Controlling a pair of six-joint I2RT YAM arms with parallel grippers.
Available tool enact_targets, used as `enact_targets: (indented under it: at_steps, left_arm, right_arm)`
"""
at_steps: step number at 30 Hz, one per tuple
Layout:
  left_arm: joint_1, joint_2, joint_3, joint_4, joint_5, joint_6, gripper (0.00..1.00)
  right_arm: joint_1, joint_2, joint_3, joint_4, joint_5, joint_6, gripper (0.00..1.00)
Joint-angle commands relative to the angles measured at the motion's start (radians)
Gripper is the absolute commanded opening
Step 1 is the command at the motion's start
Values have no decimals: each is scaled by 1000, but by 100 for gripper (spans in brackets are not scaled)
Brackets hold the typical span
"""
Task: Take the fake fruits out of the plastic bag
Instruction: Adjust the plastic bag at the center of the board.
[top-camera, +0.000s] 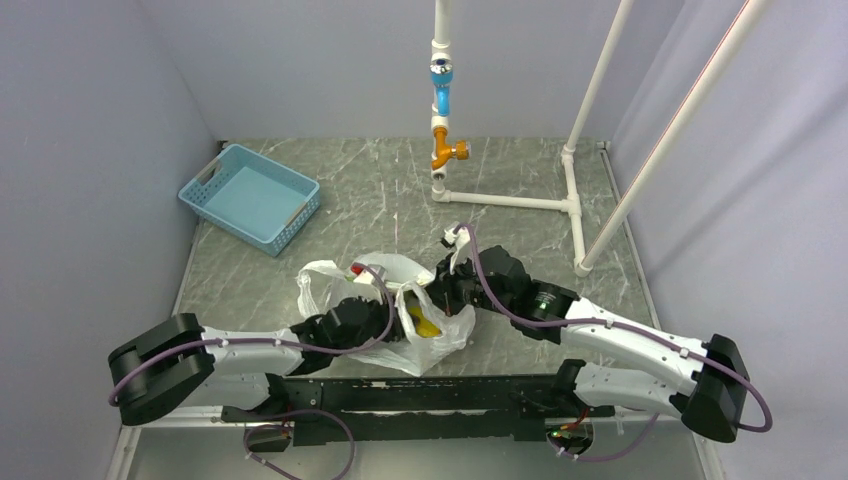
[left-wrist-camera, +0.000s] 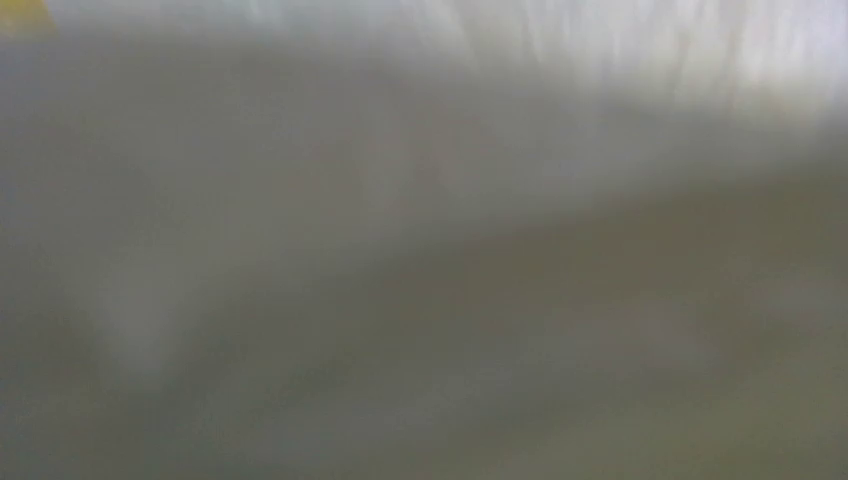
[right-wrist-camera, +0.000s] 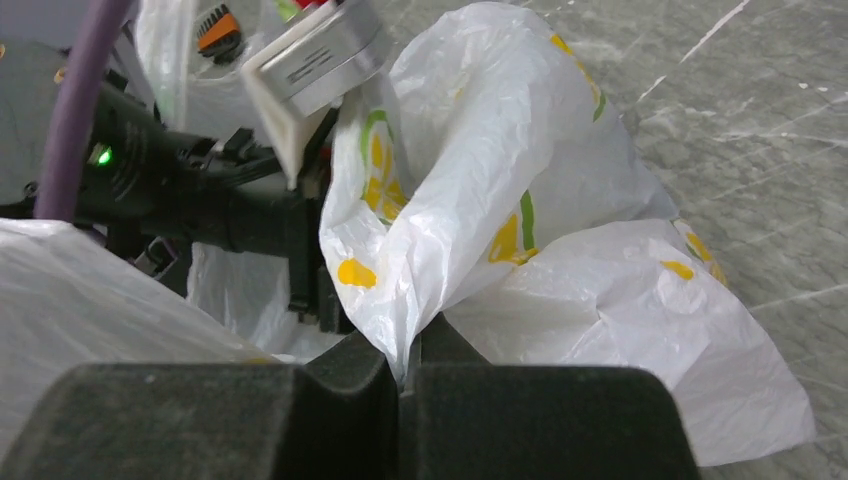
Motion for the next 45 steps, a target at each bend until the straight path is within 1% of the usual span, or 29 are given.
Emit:
enact_targets:
  at_steps: [1, 3, 7, 9, 10, 12, 15, 16, 18, 20, 23, 26, 27, 30, 33, 37, 40, 43, 45]
  left_arm:
    - [-84, 27, -105, 197, -44, -21, 45]
    - [-121, 10, -92, 109, -88, -20, 46]
    - [-224, -68, -24, -125, -215, -6, 46]
    - [-256, -106, 5, -215, -256, -8, 49]
    - [-264, -123, 19, -252, -273, -12, 53]
    - [-274, -150, 41, -302, -303, -3, 64]
    - [-275, -166, 46, -294, -321, 51, 82]
    - [-273, -166, 46, -278, -327, 73, 86]
    - [-266, -164, 67, -278, -335, 93, 90]
    - [-262, -162, 96, -285, -350, 88, 92]
    - [-251, -155, 108, -265, -367, 54, 94]
    - [-231, -126, 171, -348, -387, 24, 92]
    - [-213, -113, 188, -360, -369, 29, 91]
    - [-151, -49, 225, -337, -239, 47, 93]
    - [-144, 39, 267, -314, -186, 71, 96]
    - [-144, 157, 315, -279, -127, 79, 98]
    - [-150, 224, 325, -283, -142, 51, 98]
    - [-160, 254, 313, -273, -167, 46, 99]
    - [-175, 274, 332, -316, -185, 53, 99]
  right_arm:
    - [-7, -53, -35, 98, 31, 27, 0]
    - [-8, -71, -63, 107, 31, 14, 0]
    - [-10, -102, -102, 96, -12, -26, 0]
    - [-9, -123, -126, 82, -23, -41, 0]
    - [-9, -135, -137, 72, -26, -48, 0]
    - [-8, -174, -167, 73, -52, -67, 0]
    - [-10, -247, -222, 100, -54, -57, 0]
    - [-11, -262, -237, 103, -46, -43, 0]
    - [-14, -278, -248, 100, -72, -22, 0]
    - [-14, -291, -262, 111, -117, -15, 0]
    - [-14, -323, -299, 143, -127, -9, 0]
    - [-13, -336, -322, 162, -138, -4, 0]
    - [-14, -329, -322, 163, -143, -5, 0]
    - [-13, -300, -305, 156, -151, -13, 0]
    - [-14, -299, -290, 160, -146, -12, 0]
    - [-14, -299, -277, 142, -113, -25, 0]
    - [-14, -306, -270, 136, -106, -33, 0]
    - [-14, -316, -268, 134, -98, -37, 0]
    - [-15, -318, -269, 131, -92, -40, 0]
